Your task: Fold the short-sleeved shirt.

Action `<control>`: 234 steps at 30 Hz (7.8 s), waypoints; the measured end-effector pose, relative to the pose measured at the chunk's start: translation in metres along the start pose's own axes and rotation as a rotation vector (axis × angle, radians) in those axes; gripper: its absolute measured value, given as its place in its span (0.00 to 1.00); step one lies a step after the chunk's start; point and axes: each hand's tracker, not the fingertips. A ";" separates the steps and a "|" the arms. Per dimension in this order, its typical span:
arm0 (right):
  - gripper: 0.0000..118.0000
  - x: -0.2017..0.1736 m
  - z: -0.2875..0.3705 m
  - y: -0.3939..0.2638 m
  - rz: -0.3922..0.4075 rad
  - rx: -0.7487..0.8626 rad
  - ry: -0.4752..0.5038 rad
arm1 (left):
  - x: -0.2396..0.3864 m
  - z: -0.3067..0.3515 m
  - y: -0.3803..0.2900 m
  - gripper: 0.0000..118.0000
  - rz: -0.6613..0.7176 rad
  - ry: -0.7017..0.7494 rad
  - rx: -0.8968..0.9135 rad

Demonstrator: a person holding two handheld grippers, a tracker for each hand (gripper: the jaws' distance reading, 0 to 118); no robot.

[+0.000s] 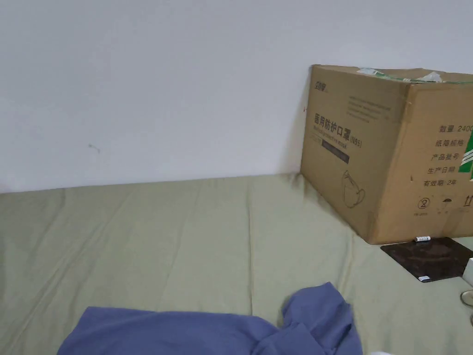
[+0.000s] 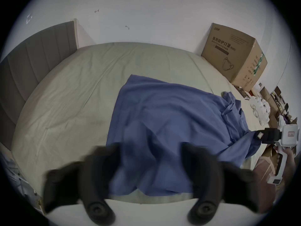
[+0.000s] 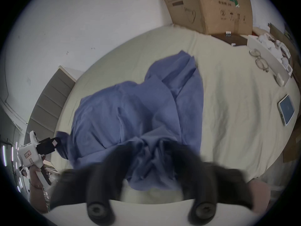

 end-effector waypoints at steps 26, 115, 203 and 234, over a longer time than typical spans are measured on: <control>0.00 -0.090 0.052 0.034 0.371 0.576 0.252 | -0.037 -0.039 0.124 0.00 -0.092 -0.070 0.170; 0.01 -0.150 0.137 0.526 0.291 0.779 -0.137 | 0.012 0.082 0.484 0.02 -0.105 0.168 0.691; 0.00 -0.010 0.133 0.008 0.250 0.460 0.074 | -0.057 0.007 -0.049 0.95 0.071 0.076 -0.310; 1.00 0.133 0.048 -0.013 0.049 -0.178 -0.074 | 0.007 0.095 -0.030 0.03 0.025 -0.031 0.065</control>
